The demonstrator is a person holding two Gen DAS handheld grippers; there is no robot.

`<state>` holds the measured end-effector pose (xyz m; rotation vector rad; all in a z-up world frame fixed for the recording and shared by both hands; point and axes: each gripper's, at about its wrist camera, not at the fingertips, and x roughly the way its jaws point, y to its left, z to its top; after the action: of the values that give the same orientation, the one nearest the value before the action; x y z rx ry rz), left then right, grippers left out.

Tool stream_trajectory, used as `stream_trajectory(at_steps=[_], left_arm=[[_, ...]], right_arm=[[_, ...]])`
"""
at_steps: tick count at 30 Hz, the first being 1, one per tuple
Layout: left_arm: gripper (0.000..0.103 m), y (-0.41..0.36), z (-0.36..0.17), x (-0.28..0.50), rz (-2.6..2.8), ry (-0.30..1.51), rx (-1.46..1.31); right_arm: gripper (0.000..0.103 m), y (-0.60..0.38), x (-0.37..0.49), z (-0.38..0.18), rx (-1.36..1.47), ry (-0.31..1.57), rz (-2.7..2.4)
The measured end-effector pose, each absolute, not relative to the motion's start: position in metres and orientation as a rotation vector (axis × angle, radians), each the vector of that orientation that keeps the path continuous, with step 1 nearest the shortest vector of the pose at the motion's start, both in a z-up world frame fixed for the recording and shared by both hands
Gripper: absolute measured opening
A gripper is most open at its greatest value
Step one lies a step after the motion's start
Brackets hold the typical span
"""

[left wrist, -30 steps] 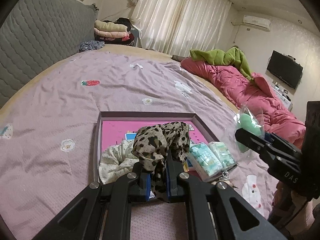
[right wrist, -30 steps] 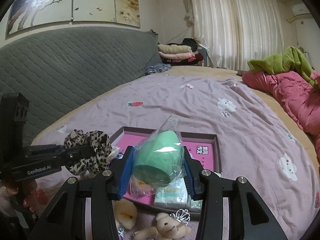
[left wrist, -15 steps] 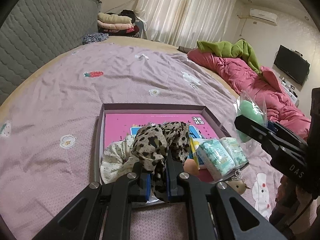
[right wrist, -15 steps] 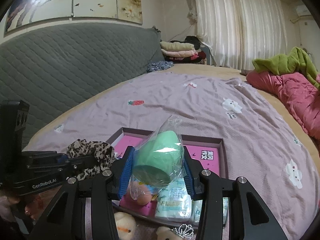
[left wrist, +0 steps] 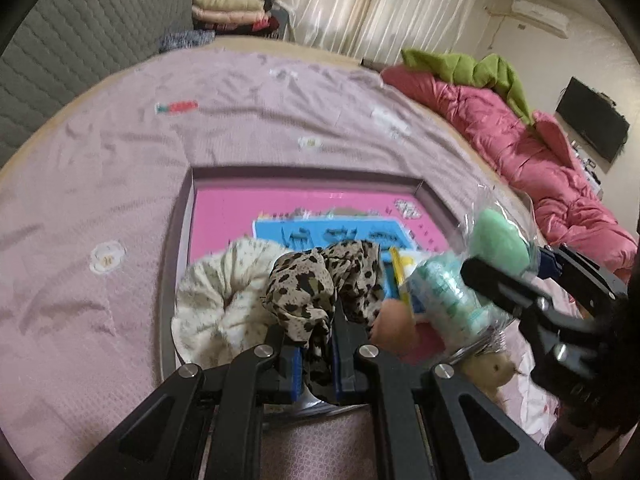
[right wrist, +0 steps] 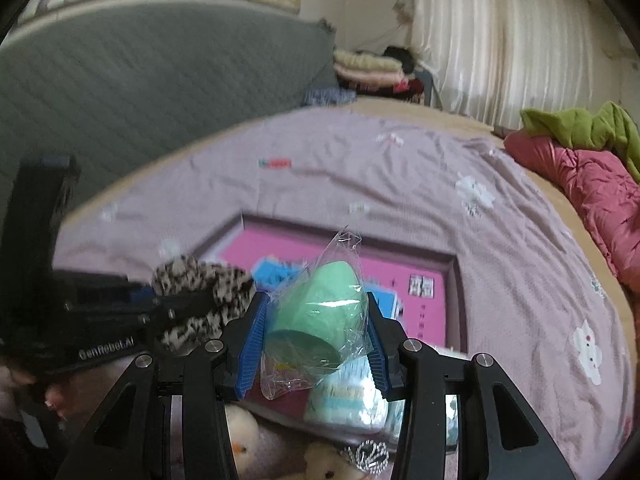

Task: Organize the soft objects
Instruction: 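Lower the scrunchie with left gripper and sponge bag with right into the box, open both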

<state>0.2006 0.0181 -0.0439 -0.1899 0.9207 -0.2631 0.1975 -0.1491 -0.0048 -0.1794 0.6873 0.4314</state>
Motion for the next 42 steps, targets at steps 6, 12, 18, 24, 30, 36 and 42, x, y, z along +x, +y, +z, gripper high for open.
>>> stream_trajectory(at_steps=[6, 12, 18, 24, 30, 36, 42], left_arm=[[0.011, 0.020, -0.053, 0.203, -0.261, 0.968, -0.208], [0.012, 0.023, -0.056, 0.205, -0.254, 0.987, -0.227], [0.012, 0.022, -0.053, 0.205, -0.248, 0.986, -0.218], [0.024, 0.022, -0.047, 0.202, -0.247, 0.967, -0.196], [0.044, 0.023, -0.040, 0.197, -0.247, 0.935, -0.183], [0.050, 0.026, -0.035, 0.194, -0.238, 0.910, -0.179], [0.055, 0.033, -0.025, 0.191, -0.238, 0.868, -0.199]], right_arm=[[0.047, -0.142, 0.201, -0.028, -0.210, 0.769, 0.430], [0.048, -0.141, 0.205, -0.039, -0.200, 0.816, 0.436], [0.056, -0.143, 0.205, -0.039, -0.200, 0.817, 0.429], [0.065, -0.145, 0.201, -0.032, -0.205, 0.785, 0.421], [0.068, -0.151, 0.196, -0.022, -0.183, 0.736, 0.411], [0.072, -0.158, 0.189, -0.008, -0.149, 0.673, 0.413], [0.073, -0.161, 0.184, 0.000, -0.132, 0.637, 0.418]])
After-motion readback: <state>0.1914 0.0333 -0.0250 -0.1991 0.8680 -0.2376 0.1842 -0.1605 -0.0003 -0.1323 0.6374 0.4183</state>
